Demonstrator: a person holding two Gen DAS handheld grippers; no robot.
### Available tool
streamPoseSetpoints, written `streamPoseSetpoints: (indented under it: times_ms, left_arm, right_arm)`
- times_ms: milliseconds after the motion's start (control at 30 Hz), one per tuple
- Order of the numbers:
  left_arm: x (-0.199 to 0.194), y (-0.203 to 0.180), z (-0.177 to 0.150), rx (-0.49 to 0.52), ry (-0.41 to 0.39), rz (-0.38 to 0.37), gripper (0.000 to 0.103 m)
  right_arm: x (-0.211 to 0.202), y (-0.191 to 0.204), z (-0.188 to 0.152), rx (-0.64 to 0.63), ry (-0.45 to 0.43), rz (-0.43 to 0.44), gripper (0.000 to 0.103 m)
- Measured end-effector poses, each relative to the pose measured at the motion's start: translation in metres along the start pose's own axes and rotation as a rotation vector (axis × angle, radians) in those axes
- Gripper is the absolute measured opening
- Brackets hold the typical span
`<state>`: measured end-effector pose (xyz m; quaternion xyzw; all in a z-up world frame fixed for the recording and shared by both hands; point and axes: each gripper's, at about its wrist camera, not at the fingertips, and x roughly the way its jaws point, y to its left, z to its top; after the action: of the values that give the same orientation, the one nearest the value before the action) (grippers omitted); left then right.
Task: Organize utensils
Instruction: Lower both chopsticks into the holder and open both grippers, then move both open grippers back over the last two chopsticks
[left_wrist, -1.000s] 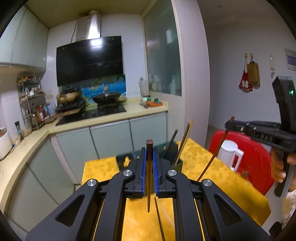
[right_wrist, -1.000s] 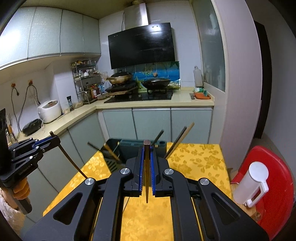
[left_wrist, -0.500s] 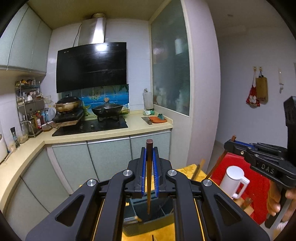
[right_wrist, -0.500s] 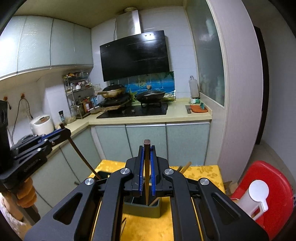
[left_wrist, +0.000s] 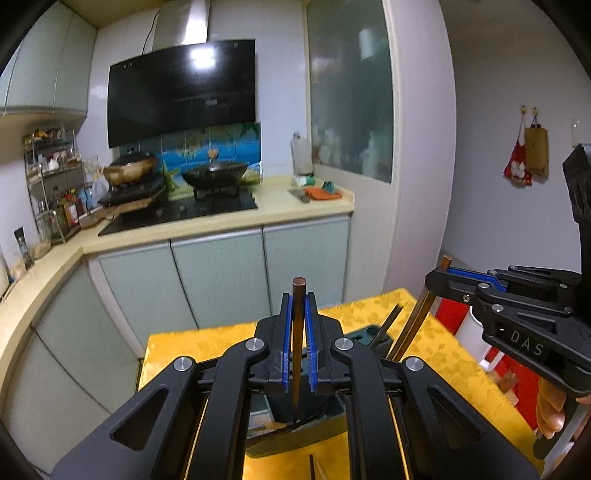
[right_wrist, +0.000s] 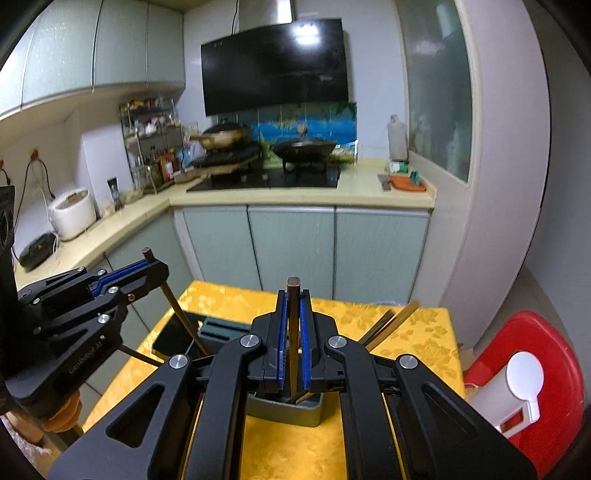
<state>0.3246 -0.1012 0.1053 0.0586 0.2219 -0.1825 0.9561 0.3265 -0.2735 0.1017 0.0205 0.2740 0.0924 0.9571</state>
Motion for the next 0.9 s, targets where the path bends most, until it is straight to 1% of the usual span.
streamPoseSetpoints:
  times_ms: [133, 167, 200, 267, 333, 367, 400, 433, 467, 500, 600, 900]
  left_arm:
    - [0.007, 0.006, -0.005, -0.016, 0.024, -0.009, 0.008]
    - [0.007, 0.007, -0.006, -0.018, 0.027, -0.011, 0.017]
    - [0.006, 0.008, -0.006, -0.019, 0.025, -0.009, 0.032]
    - [0.001, 0.011, -0.006, -0.022, 0.001, 0.0, 0.045]
    - [-0.004, 0.012, -0.006, -0.019, -0.012, 0.002, 0.049]
    - [-0.007, 0.013, -0.005, -0.018, -0.019, 0.004, 0.055]
    - [-0.009, 0.013, -0.005, -0.018, -0.027, 0.007, 0.063]
    - [-0.013, 0.014, -0.005, -0.017, -0.04, 0.015, 0.066]
    - [-0.016, 0.014, -0.006, -0.015, -0.05, 0.022, 0.072]
    - [-0.019, 0.015, -0.006, -0.013, -0.058, 0.028, 0.076]
    - [-0.028, 0.018, -0.008, -0.008, -0.067, 0.042, 0.081]
    - [-0.062, 0.027, -0.019, -0.019, -0.106, 0.045, 0.087]
  right_arm:
    - [0.013, 0.007, -0.007, -0.006, 0.03, 0.009, 0.007]
    - [0.014, 0.007, -0.007, -0.005, 0.033, 0.014, 0.007]
    - [0.015, 0.008, -0.008, -0.004, 0.036, 0.018, 0.008]
    - [0.014, 0.008, -0.007, -0.009, 0.029, 0.017, 0.01]
    - [0.012, 0.009, -0.007, -0.014, 0.016, 0.004, 0.026]
    - [0.011, 0.007, -0.006, -0.009, 0.008, -0.004, 0.048]
    - [0.007, 0.007, -0.006, -0.001, -0.007, -0.017, 0.055]
    - [0.005, 0.006, -0.006, 0.002, -0.02, -0.022, 0.059]
    - [0.003, 0.005, -0.006, 0.0, -0.026, -0.026, 0.059]
    - [0.001, 0.005, -0.005, -0.006, -0.031, -0.029, 0.059]
    - [-0.006, 0.004, -0.005, -0.017, -0.052, -0.045, 0.059]
    - [-0.034, -0.003, -0.016, -0.024, -0.109, -0.082, 0.059]
